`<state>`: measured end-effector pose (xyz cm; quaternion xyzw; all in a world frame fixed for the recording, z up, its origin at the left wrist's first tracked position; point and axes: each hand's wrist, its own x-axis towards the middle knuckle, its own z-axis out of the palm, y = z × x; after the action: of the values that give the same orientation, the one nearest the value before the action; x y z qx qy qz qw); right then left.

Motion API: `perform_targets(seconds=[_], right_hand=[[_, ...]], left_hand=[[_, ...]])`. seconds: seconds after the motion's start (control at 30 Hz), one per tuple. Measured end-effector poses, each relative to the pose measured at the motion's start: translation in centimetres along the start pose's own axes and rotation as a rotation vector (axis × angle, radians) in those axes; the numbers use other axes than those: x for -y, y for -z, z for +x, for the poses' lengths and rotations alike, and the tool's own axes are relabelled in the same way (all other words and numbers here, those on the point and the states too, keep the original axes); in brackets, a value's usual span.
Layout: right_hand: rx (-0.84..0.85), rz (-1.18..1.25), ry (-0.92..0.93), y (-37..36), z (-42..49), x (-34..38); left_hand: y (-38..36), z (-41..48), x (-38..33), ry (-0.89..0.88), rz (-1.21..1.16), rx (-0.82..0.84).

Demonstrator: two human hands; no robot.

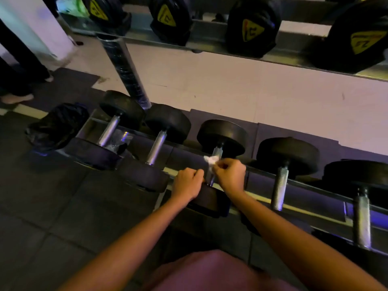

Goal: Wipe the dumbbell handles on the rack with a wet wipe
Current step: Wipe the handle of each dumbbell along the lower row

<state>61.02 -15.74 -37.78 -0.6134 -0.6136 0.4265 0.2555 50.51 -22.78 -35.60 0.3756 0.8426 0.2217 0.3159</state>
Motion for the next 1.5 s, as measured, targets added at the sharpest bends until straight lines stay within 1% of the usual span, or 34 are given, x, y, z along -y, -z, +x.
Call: perform_targets(seconds=[0.07, 0.13, 0.23, 0.3, 0.37, 0.43, 0.5, 0.6, 0.7, 0.87, 1.0, 1.07, 1.13, 1.23, 1.27, 1.33, 1.4, 1.5], right_hand=[[-0.007, -0.028, 0.049, 0.3, 1.8, 1.5], [-0.01, -0.04, 0.027, 0.4, 3.0, 2.6], [0.017, -0.085, 0.0, 0.2, 2.8, 2.2], [0.052, -0.105, -0.05, 0.1, 1.2, 1.2], [0.111, -0.109, -0.122, -0.1, -0.7, 0.1], [0.12, -0.084, -0.158, -0.3, -1.9, -0.6], [0.069, -0.053, -0.118, -0.3, -1.8, -0.4], [-0.069, -0.05, 0.001, -0.2, -0.2, 0.9], [-0.1, -0.054, 0.034, 0.0, 2.0, 2.3], [-0.04, -0.109, 0.033, -0.1, 2.2, 1.6], [0.137, -0.152, -0.009, 0.1, -0.3, -0.3], [0.185, -0.112, -0.043, 0.3, -1.5, -0.7], [0.138, -0.02, -0.055, 0.4, -1.4, -0.5], [-0.042, 0.045, -0.009, 0.3, 0.8, 0.5], [-0.079, 0.071, -0.012, 0.3, 1.7, 0.9], [-0.095, 0.106, -0.029, 0.4, 2.9, 1.3], [-0.088, 0.085, -0.022, 0.4, 3.3, 1.0], [0.012, 0.039, -0.04, 0.7, 2.4, -0.5]], left_hand=[[0.1, -0.1, 0.3, -0.006, -0.011, 0.002], [0.2, 0.0, 0.3, -0.022, -0.018, 0.016], [0.5, 0.2, 0.8, -0.066, -0.008, 0.045], [0.5, 0.5, 1.3, -0.104, -0.006, 0.055], [0.4, 0.8, 1.8, -0.136, -0.017, 0.031], [0.3, 0.9, 2.1, -0.16, -0.008, 0.021], [0.3, 1.0, 2.1, -0.165, 0.005, 0.041], [0.6, 1.2, 2.0, -0.17, 0.035, 0.092], [0.7, 1.4, 1.8, -0.17, 0.057, 0.128], [0.5, 1.3, 1.9, -0.153, 0.079, 0.097], [0.1, 1.5, 2.4, -0.145, 0.108, 0.047], [0.0, 1.6, 2.6, -0.139, 0.112, 0.052], [0.0, 1.7, 2.7, -0.139, 0.105, 0.062], [0.1, 1.4, 2.6, -0.127, 0.076, 0.069], [0.1, 1.4, 2.5, -0.115, 0.07, 0.068], [0.1, 1.3, 2.4, -0.091, 0.058, 0.068], [0.1, 1.3, 2.3, -0.09, 0.065, 0.074], [0.2, 1.3, 2.2, -0.093, 0.056, 0.063]])
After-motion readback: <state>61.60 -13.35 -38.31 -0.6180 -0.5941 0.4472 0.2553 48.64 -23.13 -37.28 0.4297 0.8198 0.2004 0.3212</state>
